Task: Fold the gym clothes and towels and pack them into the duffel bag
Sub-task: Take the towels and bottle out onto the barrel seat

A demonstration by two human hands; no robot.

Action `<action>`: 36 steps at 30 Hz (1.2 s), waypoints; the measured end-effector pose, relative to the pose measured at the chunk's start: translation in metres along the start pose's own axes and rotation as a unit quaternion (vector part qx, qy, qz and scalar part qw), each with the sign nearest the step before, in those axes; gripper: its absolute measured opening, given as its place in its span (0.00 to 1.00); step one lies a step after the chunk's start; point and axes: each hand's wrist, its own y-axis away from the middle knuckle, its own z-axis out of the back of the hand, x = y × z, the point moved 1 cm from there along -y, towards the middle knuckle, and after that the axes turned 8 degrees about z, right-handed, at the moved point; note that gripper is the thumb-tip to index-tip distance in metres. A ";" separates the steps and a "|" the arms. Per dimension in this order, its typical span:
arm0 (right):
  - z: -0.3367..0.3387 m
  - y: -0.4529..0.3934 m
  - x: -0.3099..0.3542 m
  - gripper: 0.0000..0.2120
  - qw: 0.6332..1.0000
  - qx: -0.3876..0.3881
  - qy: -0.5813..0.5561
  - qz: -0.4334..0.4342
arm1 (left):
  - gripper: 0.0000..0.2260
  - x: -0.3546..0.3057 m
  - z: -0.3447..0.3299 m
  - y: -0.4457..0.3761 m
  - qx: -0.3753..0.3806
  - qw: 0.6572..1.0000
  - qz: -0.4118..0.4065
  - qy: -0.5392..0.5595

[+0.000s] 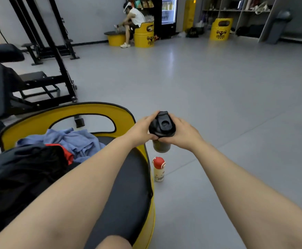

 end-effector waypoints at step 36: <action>-0.148 -0.118 0.056 0.37 0.983 -0.008 0.176 0.055 | 0.36 0.162 0.041 -0.050 -0.012 0.990 0.134 0.030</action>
